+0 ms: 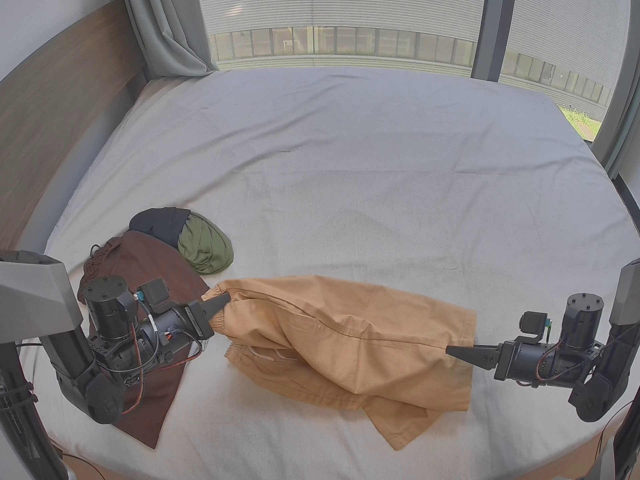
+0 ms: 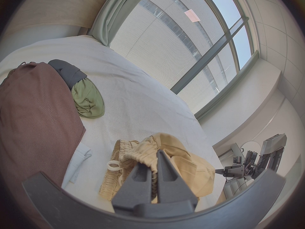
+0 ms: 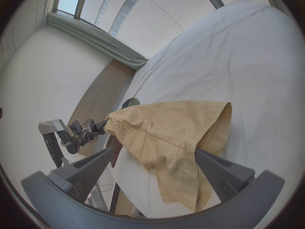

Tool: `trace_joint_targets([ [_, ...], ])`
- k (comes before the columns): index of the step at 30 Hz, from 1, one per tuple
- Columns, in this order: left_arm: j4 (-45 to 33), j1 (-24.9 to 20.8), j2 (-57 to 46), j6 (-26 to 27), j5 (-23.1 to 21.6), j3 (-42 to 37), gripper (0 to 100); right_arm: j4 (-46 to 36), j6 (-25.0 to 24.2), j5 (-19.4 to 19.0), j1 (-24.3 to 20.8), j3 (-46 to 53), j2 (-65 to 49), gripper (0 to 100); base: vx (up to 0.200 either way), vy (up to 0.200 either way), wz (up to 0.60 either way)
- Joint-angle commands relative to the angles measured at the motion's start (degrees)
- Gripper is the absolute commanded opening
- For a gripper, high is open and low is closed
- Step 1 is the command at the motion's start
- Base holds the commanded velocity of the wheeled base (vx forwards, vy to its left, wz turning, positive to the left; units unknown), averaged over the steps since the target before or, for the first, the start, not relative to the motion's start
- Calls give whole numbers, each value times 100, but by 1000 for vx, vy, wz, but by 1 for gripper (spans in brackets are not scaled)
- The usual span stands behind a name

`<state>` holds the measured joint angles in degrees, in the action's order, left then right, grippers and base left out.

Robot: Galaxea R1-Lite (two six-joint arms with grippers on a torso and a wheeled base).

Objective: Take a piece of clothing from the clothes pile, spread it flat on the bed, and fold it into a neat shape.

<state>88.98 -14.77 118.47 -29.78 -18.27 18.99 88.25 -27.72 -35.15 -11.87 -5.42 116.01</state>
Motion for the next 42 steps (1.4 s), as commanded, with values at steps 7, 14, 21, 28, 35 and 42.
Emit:
trace_joint_targets([
  [7, 5, 1, 1, -1, -1, 8, 0, 8, 294, 17, -52, -143, 818, 100, 0, 0, 0],
  [14, 5, 1, 1, -1, -1, 17, 0, 17, 258, 17, -201, -372, 897, 100, 0, 0, 0],
  [21, 5, 1, -8, -1, -1, 8, 0, 17, 232, 17, -210, -583, 871, 100, 0, 0, 0],
  [28, 5, 1, 1, -1, -1, 17, 0, 26, 100, 17, -219, -653, 836, 100, 0, 0, 0],
  [35, 5, 1, 1, -10, -1, 26, 0, 35, 100, 17, -201, -697, 836, 0, 0, 0, 0],
  [42, 5, 1, -26, -10, -1, 34, 0, 35, 100, 17, -201, -697, 818, 0, 0, 0, 0],
])
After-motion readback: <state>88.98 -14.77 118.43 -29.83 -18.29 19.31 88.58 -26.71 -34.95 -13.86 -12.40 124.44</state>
